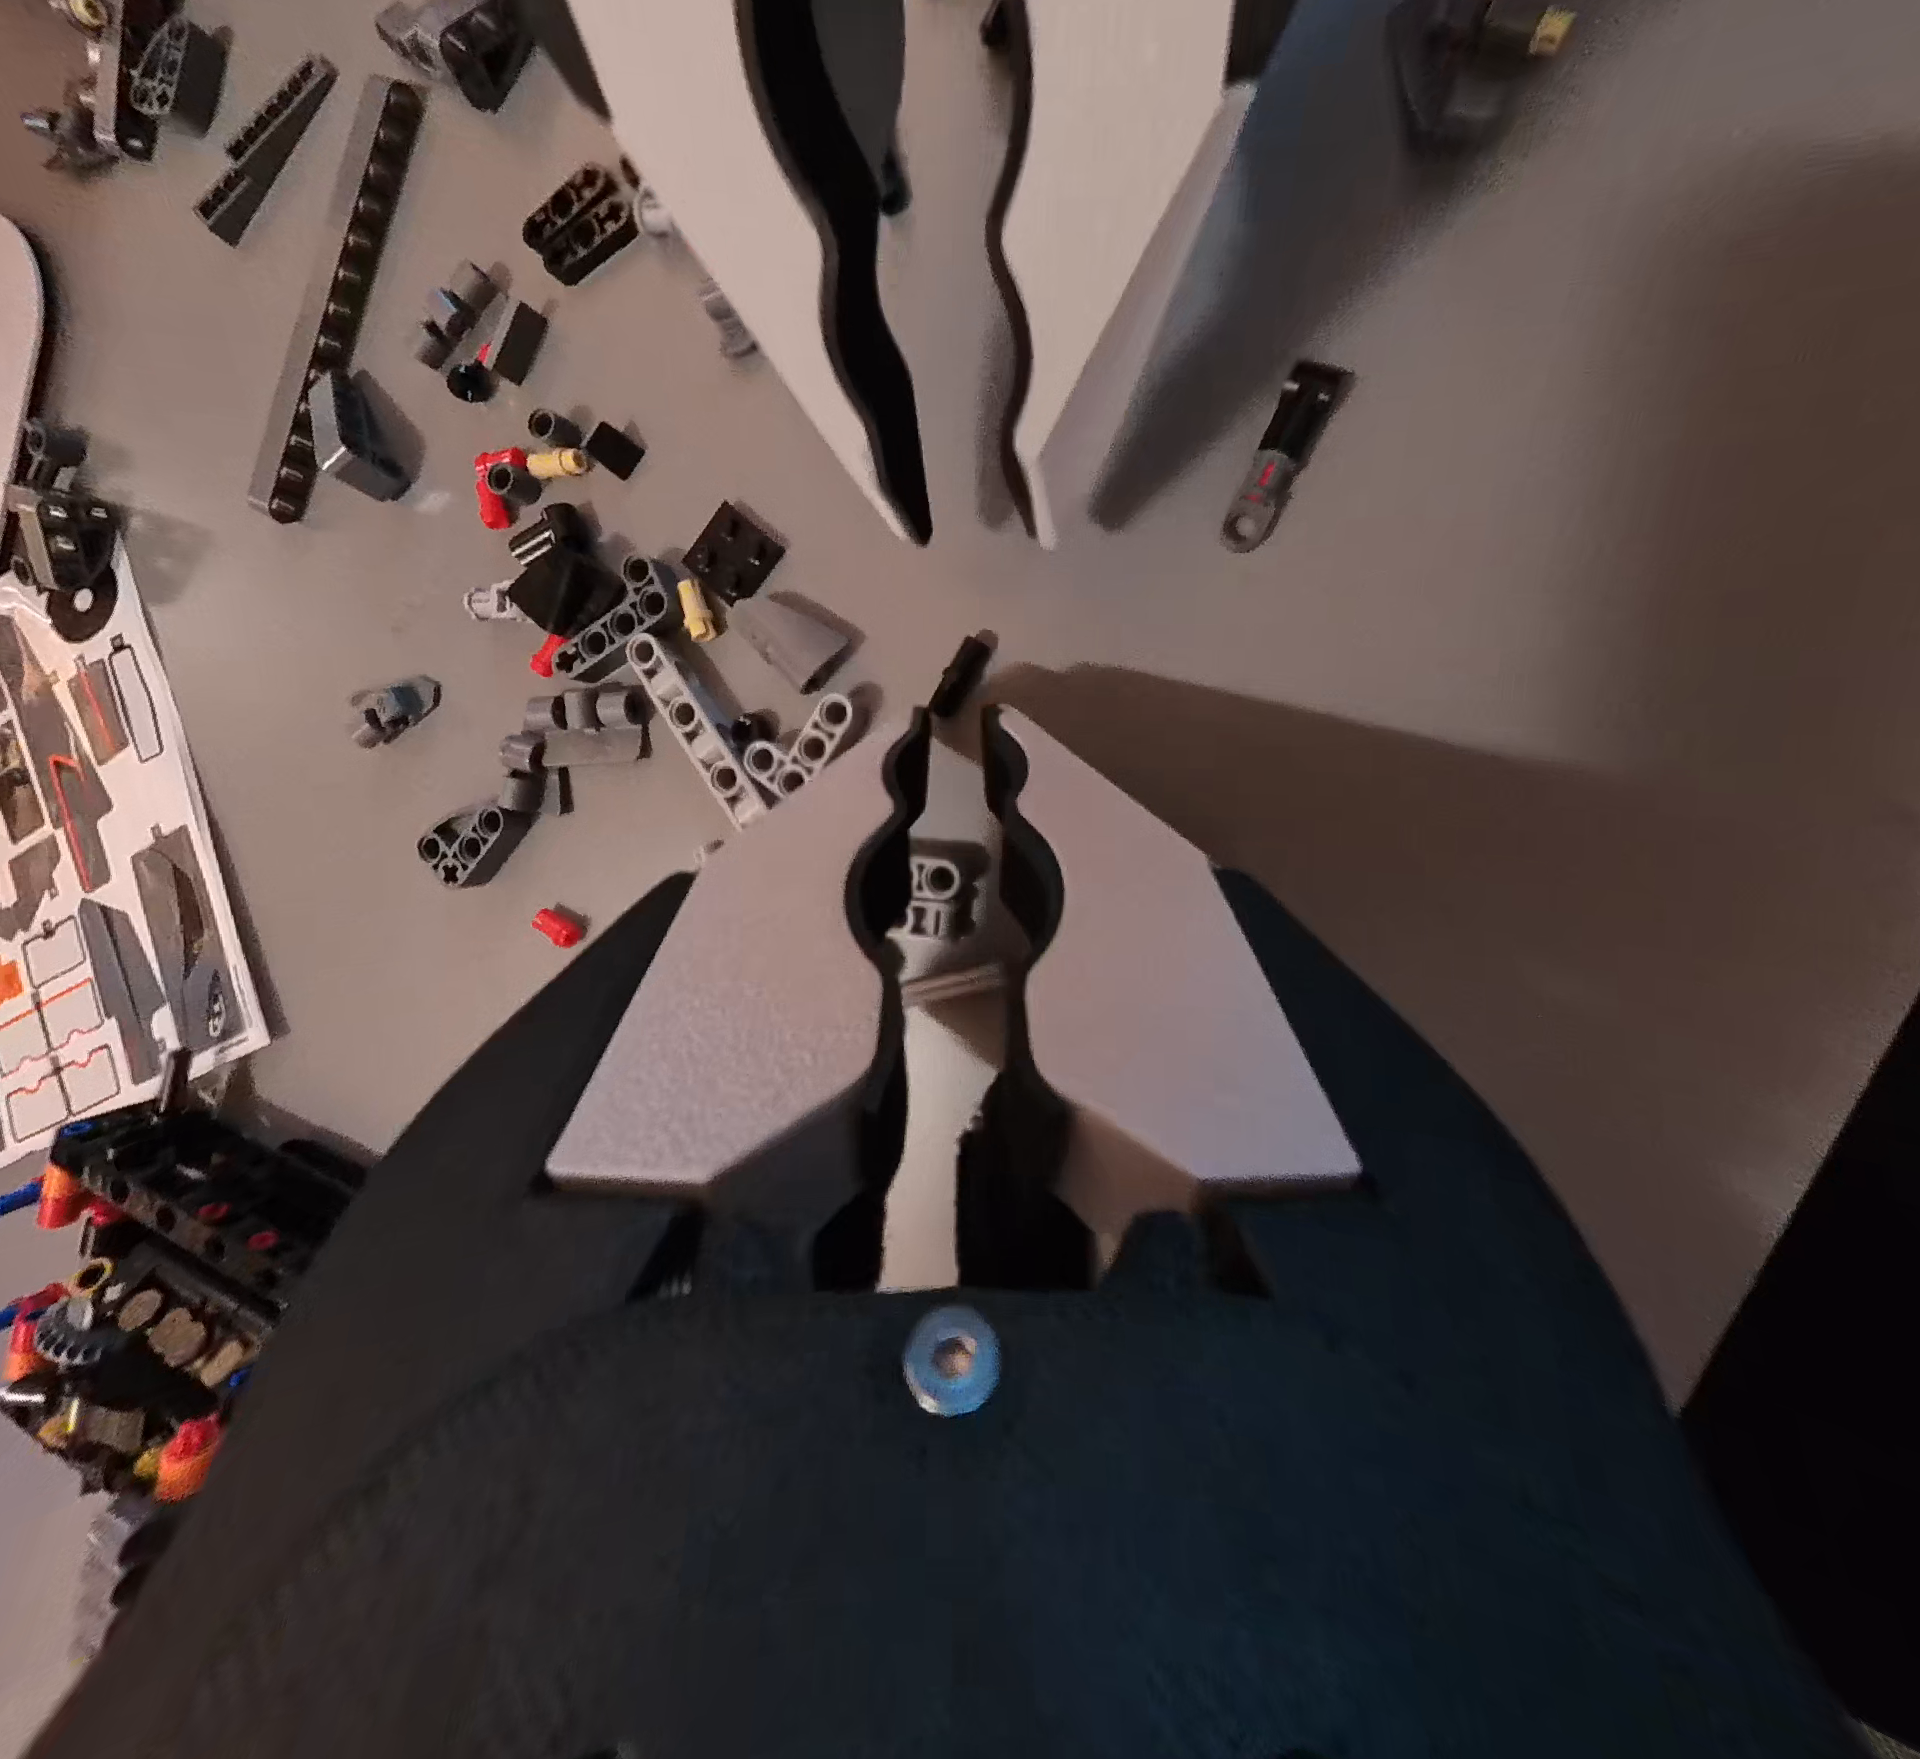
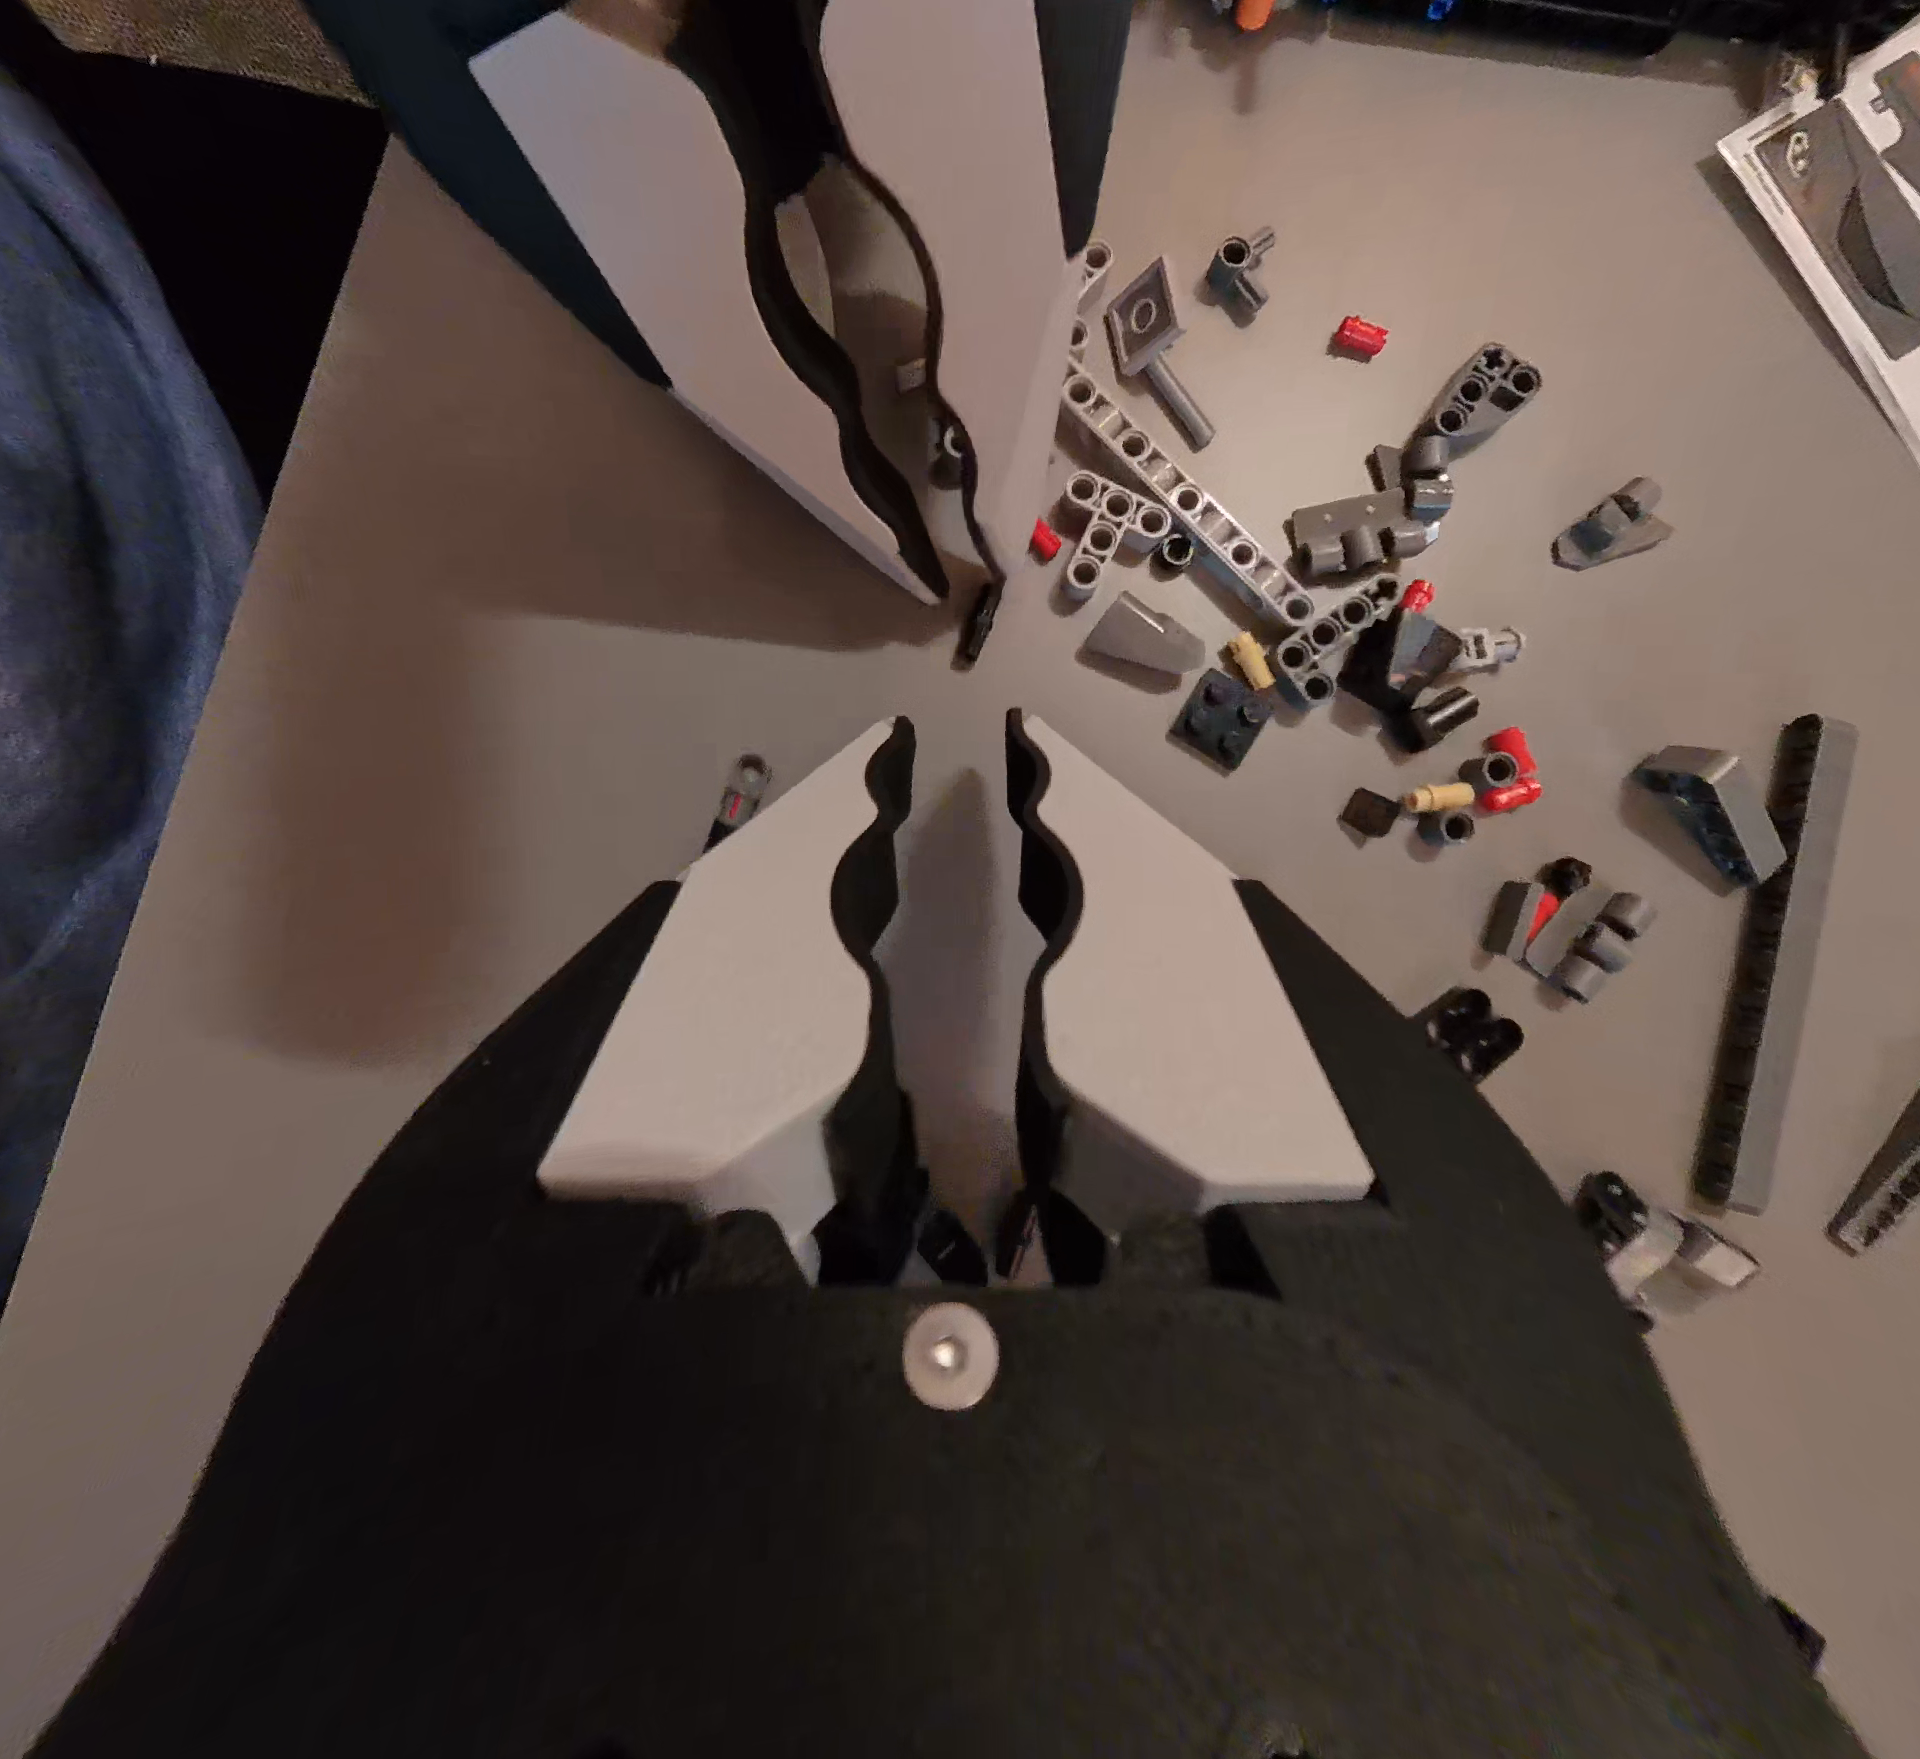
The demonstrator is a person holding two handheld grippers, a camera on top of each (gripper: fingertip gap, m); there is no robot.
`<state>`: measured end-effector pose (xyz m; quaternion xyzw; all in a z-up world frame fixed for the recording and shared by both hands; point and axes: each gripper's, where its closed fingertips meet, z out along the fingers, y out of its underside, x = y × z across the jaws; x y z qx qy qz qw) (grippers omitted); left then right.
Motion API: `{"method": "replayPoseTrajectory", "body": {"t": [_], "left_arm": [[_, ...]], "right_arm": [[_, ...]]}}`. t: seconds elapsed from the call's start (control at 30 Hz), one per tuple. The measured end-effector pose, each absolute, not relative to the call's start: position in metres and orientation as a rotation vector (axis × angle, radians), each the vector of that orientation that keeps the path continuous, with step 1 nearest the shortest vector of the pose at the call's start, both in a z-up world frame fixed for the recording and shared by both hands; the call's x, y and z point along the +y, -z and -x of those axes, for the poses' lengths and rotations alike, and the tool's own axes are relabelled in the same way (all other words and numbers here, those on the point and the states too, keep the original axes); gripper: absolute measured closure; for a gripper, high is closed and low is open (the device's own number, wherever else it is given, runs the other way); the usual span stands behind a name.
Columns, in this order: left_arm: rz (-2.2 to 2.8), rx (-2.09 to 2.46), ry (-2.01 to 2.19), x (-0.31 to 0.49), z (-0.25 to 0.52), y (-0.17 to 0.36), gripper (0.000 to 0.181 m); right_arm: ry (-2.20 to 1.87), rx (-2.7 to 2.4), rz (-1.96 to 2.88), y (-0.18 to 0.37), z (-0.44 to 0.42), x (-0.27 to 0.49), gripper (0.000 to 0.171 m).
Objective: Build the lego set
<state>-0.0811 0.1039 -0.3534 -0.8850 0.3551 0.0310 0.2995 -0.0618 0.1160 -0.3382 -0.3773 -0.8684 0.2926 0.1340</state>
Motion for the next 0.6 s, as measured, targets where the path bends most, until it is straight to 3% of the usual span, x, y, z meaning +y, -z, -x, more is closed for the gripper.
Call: {"method": "replayPoseTrajectory", "body": {"t": [0.23, 0.6], "left_arm": [[2.332, 0.964, -0.077, 0.107, 0.076, 0.355, 0.181], [2.317, 0.957, -0.095, 0.107, 0.075, 0.354, 0.181]], "right_arm": [[-0.768, -2.51, 1.18, 0.353, 0.07, 0.115, 0.154], [-0.807, -2.48, 1.214, 0.353, 0.074, 0.113, 0.17]]}}
